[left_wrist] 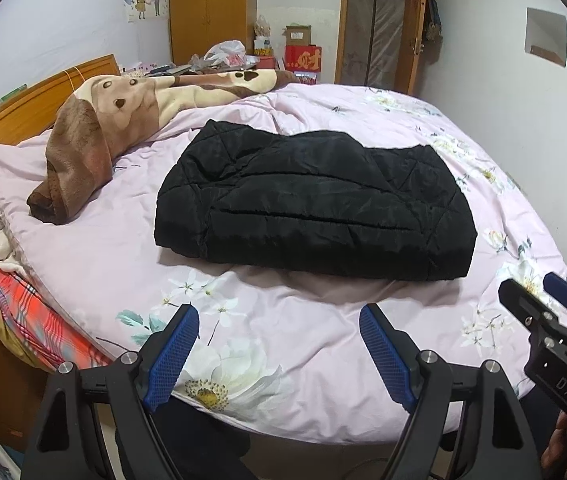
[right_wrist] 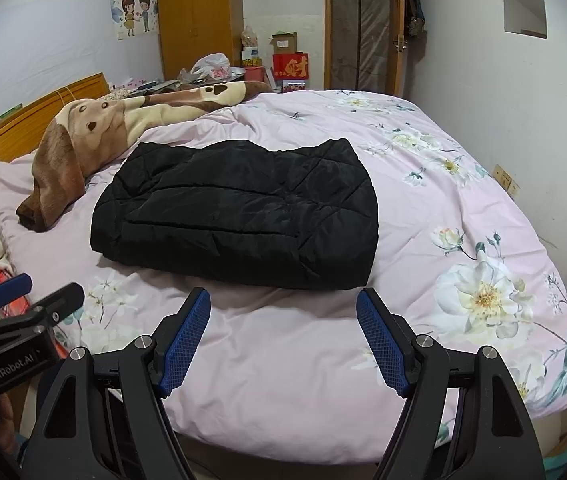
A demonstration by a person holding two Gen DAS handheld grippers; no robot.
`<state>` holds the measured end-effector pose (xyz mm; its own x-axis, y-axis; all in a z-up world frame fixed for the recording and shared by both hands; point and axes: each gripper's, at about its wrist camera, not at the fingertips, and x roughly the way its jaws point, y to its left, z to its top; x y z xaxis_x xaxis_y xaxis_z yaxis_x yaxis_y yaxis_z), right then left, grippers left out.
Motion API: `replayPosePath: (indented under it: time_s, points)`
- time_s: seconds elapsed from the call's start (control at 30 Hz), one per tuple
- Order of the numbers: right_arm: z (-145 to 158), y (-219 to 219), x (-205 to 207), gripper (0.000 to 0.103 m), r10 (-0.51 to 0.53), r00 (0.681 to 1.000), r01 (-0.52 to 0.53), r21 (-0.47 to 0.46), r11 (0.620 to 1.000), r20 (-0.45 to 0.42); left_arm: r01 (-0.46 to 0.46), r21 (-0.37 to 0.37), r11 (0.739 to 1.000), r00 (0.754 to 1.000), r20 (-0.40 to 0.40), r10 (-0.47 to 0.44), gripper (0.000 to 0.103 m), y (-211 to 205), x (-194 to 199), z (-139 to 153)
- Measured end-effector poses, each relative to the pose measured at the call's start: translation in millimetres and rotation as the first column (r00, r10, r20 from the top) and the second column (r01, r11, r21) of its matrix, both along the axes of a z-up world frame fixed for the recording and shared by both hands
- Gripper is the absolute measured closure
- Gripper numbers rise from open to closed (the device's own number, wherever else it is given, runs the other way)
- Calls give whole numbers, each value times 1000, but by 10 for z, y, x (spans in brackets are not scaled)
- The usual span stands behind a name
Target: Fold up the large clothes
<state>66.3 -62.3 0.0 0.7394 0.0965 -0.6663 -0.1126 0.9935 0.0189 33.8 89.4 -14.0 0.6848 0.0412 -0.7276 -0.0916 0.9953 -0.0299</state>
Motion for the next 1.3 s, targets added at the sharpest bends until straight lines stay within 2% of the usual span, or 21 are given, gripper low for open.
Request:
replayPosePath:
  time_s: [0.37,1.3]
  points:
    - [1,4,0,27,1,1000,-1,0,1000,-3,-1,34,999,1000,4,1,21,-92,-28,-16]
    - [-1,16,-10,27,7,1000,-7,4,1000,-12,1,25,1000,1000,1,-1,21,-100,-47,-6]
